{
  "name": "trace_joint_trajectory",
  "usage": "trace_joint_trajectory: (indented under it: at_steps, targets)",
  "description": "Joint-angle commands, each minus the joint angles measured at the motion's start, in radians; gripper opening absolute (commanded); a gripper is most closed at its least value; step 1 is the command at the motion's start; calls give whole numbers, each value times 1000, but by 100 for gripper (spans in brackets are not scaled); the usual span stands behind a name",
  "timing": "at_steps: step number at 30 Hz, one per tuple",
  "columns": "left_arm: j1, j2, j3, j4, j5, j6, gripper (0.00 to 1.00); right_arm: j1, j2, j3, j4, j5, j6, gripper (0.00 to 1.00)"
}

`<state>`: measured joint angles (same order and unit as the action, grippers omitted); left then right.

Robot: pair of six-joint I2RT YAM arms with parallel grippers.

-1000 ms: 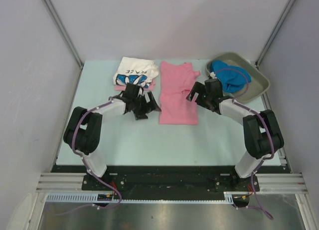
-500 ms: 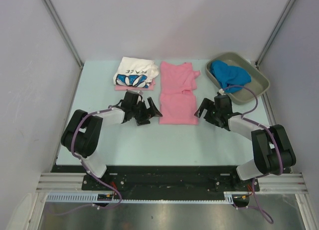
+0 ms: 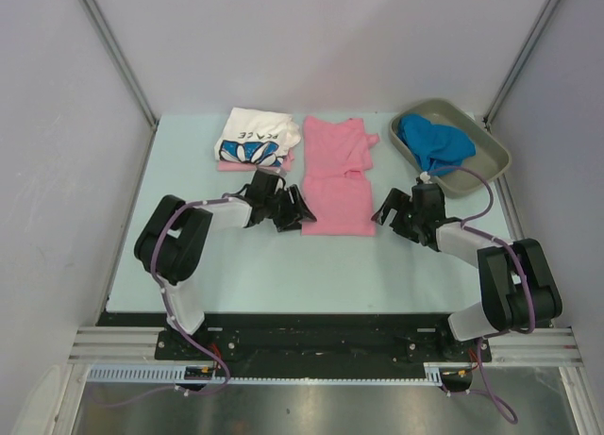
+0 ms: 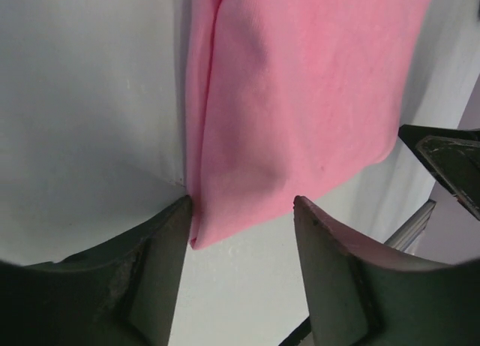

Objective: Fold and stack the t-shirts
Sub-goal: Fold the tshirt

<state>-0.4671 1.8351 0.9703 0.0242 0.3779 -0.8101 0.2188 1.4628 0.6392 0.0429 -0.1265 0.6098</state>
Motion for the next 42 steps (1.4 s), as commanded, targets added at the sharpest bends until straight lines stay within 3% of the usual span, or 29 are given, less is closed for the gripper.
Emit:
trace_joint_trajectory:
  at_steps: [1, 11, 16, 25, 28, 32, 39, 40, 41, 42]
  targets:
    - [-16, 50, -42, -95, -36, 11, 59, -13, -18, -18, 21, -13, -2, 97]
    - [-22, 44, -79, -69, -31, 15, 54, -16, 7, -27, 57, -53, 22, 96]
    - [-30, 65, -65, -55, -30, 6, 25, -12, 14, -26, 77, -97, 39, 95]
    - [-31, 72, -61, -52, -24, 6, 19, 24, 79, -26, 130, -133, 71, 89]
    - [-31, 69, -62, -55, -24, 8, 18, 53, 96, -26, 153, -134, 90, 83]
    - [-31, 64, -64, -58, -25, 8, 19, 79, 128, -26, 178, -145, 105, 65]
    - [-30, 55, -64, -60, -24, 9, 18, 85, 142, -27, 161, -134, 93, 43]
    - [-30, 56, -64, -56, -20, 9, 15, 83, 143, -26, 160, -133, 93, 39]
    - [-30, 58, -65, -52, -16, 9, 13, 83, 145, -27, 158, -133, 93, 27]
    - [-30, 56, -68, -43, -14, 9, 0, 85, 149, -26, 158, -131, 91, 20]
